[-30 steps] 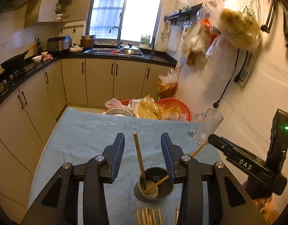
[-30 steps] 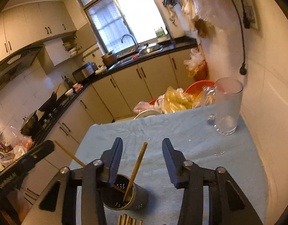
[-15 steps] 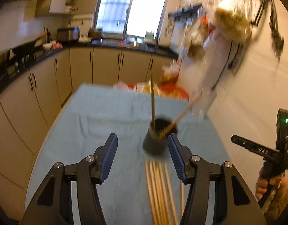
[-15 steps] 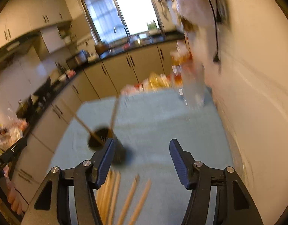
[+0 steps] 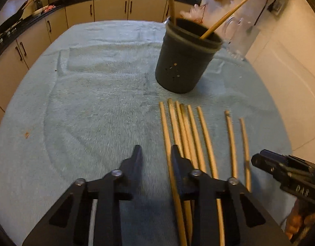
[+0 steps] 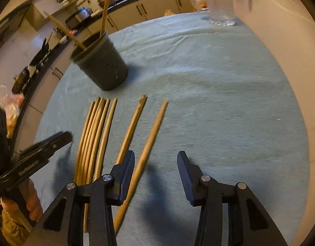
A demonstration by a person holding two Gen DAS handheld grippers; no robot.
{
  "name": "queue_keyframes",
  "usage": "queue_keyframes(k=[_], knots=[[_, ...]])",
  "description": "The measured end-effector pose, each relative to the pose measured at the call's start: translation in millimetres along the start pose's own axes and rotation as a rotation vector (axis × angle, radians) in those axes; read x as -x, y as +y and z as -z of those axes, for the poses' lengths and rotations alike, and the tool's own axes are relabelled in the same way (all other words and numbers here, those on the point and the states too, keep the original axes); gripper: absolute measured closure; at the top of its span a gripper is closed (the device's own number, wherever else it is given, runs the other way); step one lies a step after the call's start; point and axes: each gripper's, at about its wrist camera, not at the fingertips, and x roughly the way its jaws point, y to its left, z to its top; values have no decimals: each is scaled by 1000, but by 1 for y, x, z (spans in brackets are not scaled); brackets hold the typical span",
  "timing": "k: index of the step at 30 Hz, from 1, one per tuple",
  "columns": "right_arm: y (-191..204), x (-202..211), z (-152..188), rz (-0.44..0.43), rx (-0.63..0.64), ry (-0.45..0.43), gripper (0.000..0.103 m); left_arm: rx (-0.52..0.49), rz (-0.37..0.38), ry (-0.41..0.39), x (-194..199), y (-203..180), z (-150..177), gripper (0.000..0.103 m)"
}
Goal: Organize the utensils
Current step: 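Move both open tools back down to the remaining chopsticks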
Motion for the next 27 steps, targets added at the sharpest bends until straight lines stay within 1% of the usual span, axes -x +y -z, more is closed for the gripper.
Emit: queue_keyframes(k=[2,4,5,8,10,11,16,18,20,24,25,27], knots=[[6,-7,-5,39,18,4,59,10,2,18,-10,2,-6,84],[12,-15,-9,67,35,8,60,1,-5,5,-14,0,-11,84],[15,-17,-12,87,48,-4,61,-5,-7,6,-14,0,-13,84],[22,-22,-22,136,75,-5,69,-10,-5,10,-18,1,-22,84],[23,-26,-26,158,90,-6,75,-11,-13,12,-21,2,-28,85],[23,-26,-27,164,95,-6,77,-15,-18,16,-24,2,-30,85],[17,-29,-35,167,98,-4,80,-37,-30,9,-27,-1,-35,85],[15,-30,-39,168,102,-4,80,-32,-15,10,-28,-1,-37,85],[13,-30,-40,163,104,-8,80,-49,-20,0,-30,-2,-35,85],[13,-29,-37,151,114,-16,81,-205,-125,-34,-25,-13,-22,85],[13,-28,-36,148,113,-17,81,-207,-127,-30,-23,-11,-21,85],[10,-28,-35,141,107,-20,81,-155,-71,-6,-17,-3,-19,85]])
